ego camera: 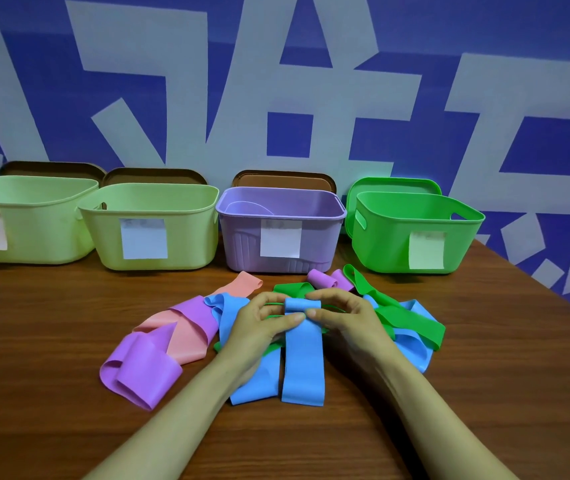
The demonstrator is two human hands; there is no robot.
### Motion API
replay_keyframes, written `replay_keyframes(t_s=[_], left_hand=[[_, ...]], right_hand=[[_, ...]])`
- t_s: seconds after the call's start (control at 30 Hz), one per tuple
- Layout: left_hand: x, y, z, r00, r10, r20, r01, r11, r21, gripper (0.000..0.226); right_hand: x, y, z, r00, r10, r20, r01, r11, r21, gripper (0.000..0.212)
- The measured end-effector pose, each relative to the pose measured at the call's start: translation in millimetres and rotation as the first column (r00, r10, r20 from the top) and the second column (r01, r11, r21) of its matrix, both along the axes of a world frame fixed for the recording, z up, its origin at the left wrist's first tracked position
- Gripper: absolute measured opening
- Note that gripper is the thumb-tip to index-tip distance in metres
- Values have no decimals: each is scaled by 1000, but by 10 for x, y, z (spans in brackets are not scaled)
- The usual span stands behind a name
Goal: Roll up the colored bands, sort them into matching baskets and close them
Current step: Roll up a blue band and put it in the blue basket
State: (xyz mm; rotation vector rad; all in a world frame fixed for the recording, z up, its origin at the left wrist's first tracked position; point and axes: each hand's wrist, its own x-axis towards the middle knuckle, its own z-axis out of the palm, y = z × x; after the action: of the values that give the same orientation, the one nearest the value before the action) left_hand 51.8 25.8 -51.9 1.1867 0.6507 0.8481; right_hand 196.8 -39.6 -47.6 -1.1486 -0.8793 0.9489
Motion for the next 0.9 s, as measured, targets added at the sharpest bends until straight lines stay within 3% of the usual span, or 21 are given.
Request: replay_keyframes(t_s=[0.2, 0.4, 0.6, 0.9], left_hand=[[20, -9, 14, 997, 35, 72, -32, 998, -46, 10], [-8, 11, 6, 997, 54, 52, -53, 999, -4, 16], [-23, 27, -14, 998, 50, 39, -52, 997, 54, 20], [12, -6, -19, 1000, -4, 12, 5, 997, -70, 28]], right_hand=[[-8, 19, 9, 998, -5, 55, 4, 1000, 10, 26], [13, 23, -17, 998, 55, -18, -55, 998, -21, 30], [-30, 25, 9, 996, 66, -68, -73, 991, -110, 14], [5, 50, -39, 988, 75, -133, -82, 996, -43, 23]])
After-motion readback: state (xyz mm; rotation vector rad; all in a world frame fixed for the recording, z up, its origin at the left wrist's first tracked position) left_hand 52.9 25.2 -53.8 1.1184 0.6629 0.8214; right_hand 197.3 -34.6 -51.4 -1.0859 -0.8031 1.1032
